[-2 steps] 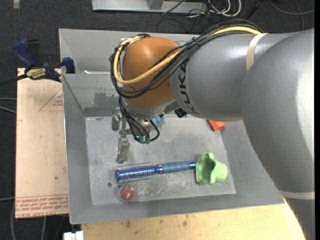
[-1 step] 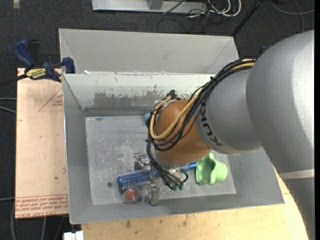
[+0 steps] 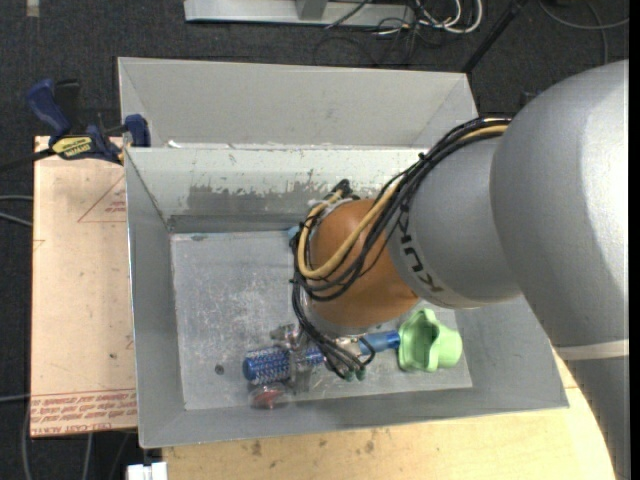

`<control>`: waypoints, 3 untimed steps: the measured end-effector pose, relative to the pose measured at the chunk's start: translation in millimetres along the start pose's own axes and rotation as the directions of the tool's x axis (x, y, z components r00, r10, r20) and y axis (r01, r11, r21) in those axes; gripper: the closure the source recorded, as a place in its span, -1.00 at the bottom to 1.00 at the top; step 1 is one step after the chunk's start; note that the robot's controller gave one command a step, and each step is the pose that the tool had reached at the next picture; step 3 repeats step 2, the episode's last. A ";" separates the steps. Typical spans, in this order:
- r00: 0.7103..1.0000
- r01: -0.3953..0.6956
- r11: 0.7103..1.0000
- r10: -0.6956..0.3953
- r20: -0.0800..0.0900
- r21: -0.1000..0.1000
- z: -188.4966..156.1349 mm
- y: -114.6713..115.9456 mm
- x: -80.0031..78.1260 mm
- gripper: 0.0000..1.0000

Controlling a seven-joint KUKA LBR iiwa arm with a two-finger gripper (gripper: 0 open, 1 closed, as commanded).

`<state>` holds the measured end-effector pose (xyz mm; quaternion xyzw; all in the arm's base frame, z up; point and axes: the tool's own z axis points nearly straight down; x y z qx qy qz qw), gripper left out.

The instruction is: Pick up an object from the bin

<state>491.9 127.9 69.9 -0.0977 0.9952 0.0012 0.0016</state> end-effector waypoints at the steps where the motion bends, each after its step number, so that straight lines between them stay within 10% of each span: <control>1: 0.999 0.045 0.999 -0.045 0.006 0.002 -108.1 -11.8 -11.8 1.00; 2: 0.999 0.054 0.999 -0.054 0.007 0.001 -211.1 -8.1 -21.7 1.00; 3: 0.999 0.054 0.999 -0.054 0.007 0.001 -211.1 -8.1 -21.7 1.00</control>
Offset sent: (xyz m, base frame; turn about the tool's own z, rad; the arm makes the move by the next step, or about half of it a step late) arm 0.0113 -0.0100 0.1043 -0.0470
